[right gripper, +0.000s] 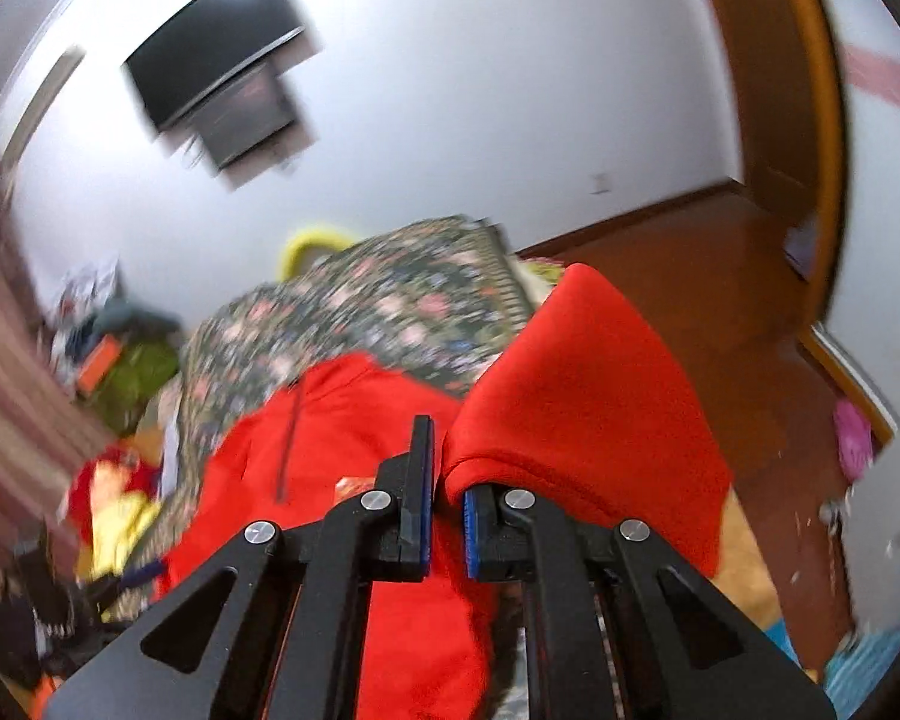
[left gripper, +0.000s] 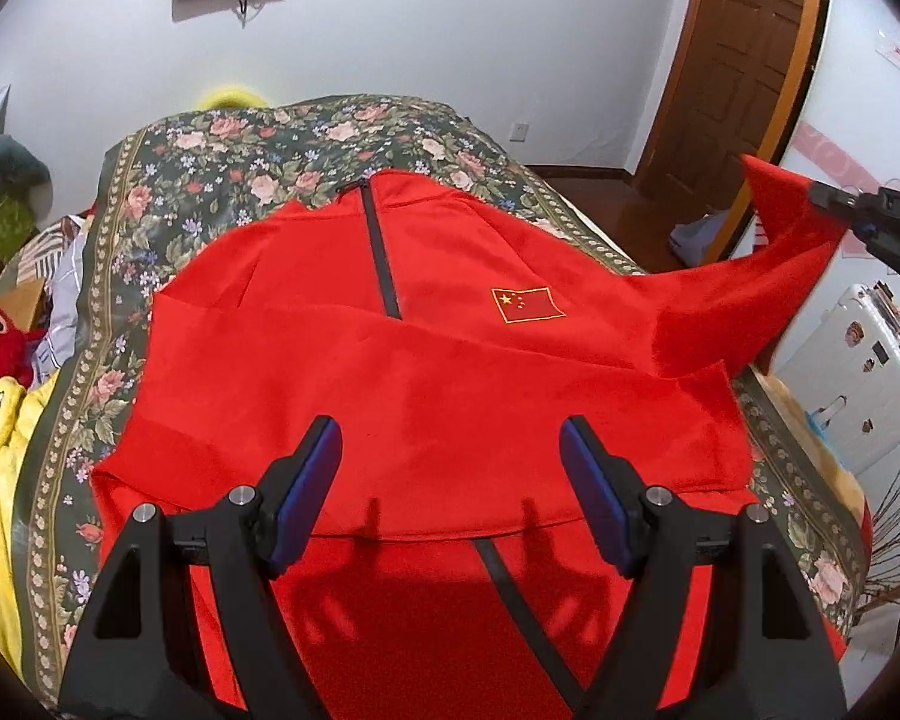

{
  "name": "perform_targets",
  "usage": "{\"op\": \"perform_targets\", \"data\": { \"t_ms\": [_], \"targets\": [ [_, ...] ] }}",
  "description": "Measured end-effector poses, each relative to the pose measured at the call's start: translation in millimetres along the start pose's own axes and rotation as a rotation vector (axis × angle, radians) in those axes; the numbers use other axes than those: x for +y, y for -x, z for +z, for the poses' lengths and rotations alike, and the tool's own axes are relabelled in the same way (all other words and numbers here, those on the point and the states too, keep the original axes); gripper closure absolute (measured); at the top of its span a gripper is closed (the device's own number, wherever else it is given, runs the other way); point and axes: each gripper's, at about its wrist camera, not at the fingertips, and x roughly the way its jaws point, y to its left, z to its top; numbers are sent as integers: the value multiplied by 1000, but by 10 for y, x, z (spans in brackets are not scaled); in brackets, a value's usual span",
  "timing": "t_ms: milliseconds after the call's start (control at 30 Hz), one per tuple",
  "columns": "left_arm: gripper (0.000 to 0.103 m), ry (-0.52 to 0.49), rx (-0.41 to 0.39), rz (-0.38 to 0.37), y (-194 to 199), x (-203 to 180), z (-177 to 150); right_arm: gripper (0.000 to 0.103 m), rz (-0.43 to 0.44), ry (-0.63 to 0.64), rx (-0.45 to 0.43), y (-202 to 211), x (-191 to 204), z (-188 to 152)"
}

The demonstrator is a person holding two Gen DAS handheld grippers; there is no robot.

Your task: Fold large clothes

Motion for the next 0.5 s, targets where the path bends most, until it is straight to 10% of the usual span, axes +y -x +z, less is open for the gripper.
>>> {"op": "perform_targets", "data": {
  "t_ms": [500],
  "targets": [
    [29,-18,24,10,98,49,-135,96,113,26,420,-1105,506,-1002]
  ]
}}
